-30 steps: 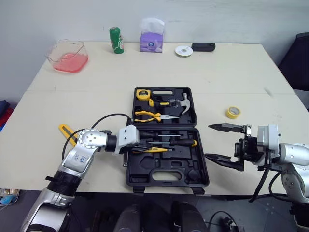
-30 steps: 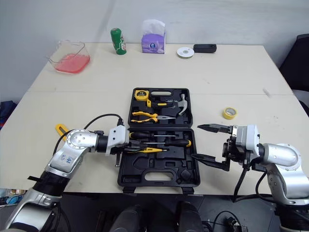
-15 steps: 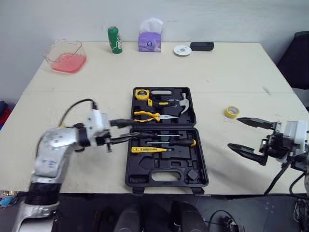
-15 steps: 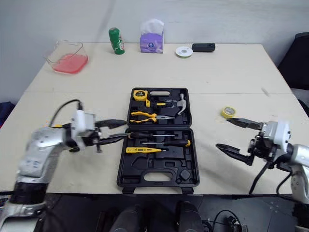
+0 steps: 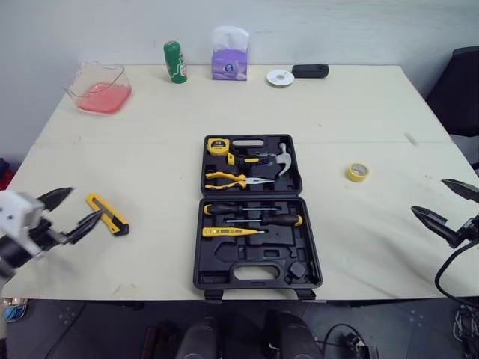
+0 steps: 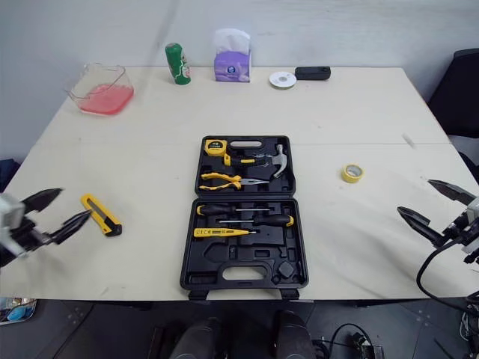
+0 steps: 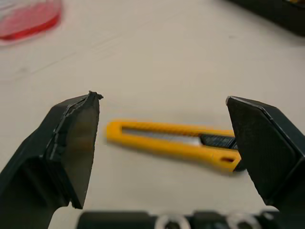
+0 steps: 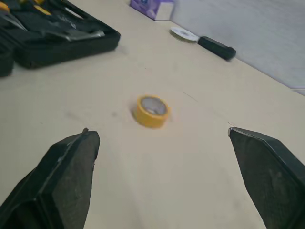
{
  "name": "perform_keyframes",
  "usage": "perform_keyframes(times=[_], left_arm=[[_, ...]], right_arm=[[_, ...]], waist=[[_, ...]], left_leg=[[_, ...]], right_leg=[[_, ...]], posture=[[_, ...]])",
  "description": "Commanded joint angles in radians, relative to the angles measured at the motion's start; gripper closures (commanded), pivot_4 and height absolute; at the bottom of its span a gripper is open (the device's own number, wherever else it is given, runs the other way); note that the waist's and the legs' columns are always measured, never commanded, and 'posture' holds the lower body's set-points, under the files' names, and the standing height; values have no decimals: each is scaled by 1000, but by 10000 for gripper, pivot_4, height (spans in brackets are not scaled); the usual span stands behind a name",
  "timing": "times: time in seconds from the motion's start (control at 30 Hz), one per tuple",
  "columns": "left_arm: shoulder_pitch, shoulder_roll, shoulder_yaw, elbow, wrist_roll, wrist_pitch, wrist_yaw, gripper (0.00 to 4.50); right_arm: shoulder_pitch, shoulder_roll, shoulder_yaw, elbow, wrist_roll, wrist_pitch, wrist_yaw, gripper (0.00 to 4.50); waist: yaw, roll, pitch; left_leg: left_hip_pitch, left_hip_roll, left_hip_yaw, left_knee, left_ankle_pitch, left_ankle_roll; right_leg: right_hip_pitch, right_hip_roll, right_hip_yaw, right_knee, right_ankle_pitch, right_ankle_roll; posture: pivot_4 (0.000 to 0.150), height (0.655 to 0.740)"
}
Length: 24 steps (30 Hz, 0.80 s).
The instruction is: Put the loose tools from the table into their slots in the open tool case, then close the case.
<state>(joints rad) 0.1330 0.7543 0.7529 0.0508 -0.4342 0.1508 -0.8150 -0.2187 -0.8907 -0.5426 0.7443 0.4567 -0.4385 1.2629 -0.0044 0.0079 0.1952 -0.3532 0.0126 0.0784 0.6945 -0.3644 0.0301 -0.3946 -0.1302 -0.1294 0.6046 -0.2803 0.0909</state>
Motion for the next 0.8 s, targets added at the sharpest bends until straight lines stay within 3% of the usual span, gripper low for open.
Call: perform_keyframes(times=[0.03, 0.17, 0.37, 0.6, 0.8], left_arm=[[46, -10, 157, 23, -57, 12, 60, 173], [123, -34, 286, 167, -56, -23, 127, 173], [175, -48, 292, 204, -42, -74, 174, 173], [184, -61, 257, 45, -67, -20, 204, 173], [195, -86, 210, -213, -121, 186, 314, 173]], right_arm=[[-8, -44, -46, 86, -9, -65, -35, 0], [10, -48, -57, 184, -21, -133, -70, 0], [10, -19, -36, 225, -29, -177, -113, 0], [-66, 25, 22, 140, -15, -117, -81, 0], [-125, 101, 98, -78, 42, 37, -18, 0]], waist=[[-2, 0, 0], [-5, 0, 0], [-14, 0, 0], [-23, 0, 0], [-25, 0, 0]], left_leg=[[0, 0, 0, -1, 0, 0], [1, 0, 0, -2, -1, -1], [2, 0, 2, -4, -3, -3], [2, 0, 2, -4, -6, -7], [2, 1, 2, -4, -3, -2]], right_leg=[[0, 0, 0, 0, 0, 0], [0, 0, 1, -1, 0, -1], [-1, -2, 1, -1, 0, -1], [-2, -2, 2, -1, -1, -1], [-3, -1, 3, 0, -1, -1]], posture=[[1500, 7400], [1500, 7400], [1500, 7400], [1500, 7400], [1500, 7400]])
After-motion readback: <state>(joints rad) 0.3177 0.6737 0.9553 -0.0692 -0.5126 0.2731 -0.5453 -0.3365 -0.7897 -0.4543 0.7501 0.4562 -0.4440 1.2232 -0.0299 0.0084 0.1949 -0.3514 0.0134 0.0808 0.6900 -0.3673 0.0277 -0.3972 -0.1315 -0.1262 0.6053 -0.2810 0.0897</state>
